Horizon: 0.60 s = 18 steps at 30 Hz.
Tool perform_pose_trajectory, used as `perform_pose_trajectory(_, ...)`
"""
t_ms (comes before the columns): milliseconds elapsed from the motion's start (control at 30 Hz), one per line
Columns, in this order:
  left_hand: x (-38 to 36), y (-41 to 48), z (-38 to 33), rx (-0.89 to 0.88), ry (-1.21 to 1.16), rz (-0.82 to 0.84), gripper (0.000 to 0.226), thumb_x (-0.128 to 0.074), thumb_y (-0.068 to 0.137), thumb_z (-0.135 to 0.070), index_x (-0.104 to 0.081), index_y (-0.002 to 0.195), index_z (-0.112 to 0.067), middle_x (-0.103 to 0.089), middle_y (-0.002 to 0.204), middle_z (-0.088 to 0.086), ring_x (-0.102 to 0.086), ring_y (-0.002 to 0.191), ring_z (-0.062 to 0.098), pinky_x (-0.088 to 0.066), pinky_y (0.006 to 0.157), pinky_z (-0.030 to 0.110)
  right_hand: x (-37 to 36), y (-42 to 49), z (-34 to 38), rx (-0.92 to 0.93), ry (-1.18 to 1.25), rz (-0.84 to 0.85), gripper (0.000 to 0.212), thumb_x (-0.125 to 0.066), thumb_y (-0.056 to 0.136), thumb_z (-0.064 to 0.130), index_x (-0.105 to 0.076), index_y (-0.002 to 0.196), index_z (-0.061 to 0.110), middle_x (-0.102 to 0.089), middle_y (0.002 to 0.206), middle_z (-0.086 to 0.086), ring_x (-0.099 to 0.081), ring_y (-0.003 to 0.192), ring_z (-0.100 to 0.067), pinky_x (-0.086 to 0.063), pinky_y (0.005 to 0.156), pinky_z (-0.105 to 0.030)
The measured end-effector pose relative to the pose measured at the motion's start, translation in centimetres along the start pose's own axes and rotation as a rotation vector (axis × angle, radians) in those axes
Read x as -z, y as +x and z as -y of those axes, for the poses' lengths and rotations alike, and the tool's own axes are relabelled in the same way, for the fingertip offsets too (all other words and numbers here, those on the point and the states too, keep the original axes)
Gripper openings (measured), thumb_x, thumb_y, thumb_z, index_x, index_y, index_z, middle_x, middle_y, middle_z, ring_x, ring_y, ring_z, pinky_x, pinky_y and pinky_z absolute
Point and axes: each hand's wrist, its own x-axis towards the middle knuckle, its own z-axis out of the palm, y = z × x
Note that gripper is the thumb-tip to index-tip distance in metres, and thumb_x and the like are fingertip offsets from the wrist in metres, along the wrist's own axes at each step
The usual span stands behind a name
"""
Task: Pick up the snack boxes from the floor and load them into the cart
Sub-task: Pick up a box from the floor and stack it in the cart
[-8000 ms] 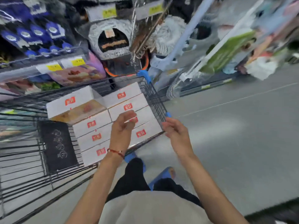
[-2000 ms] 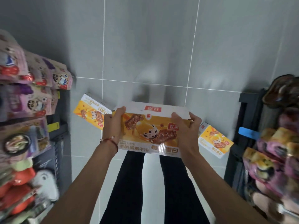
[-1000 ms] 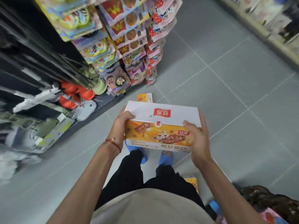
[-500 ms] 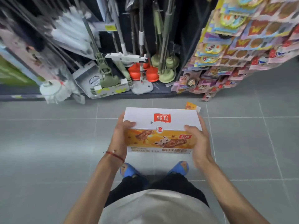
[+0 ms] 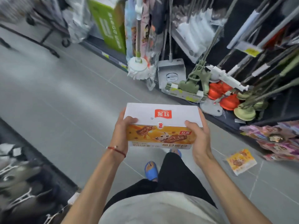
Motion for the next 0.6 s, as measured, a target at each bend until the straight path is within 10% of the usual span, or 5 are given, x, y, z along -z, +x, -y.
perform_pose_trajectory(600, 13.4, 15.6, -14.0, -0.086, -0.291, -0.523, 0.064, -0.059, 0.070, -0.035, -0.056, 0.133, -0.022, -0.073, 0.115, 0.009, -0.068, 0.107, 0.034, -0.057, 0.088, 0.047, -30.6, 22.5, 5.5, -0.102, -0.325, 0.535, 0.047, -0.075, 0.092, 0.029, -0.060, 0.128, 0.055, -0.071, 0.131, 0.004, -0.072, 0.114, -0.019, -0.060, 0.092, -0.042)
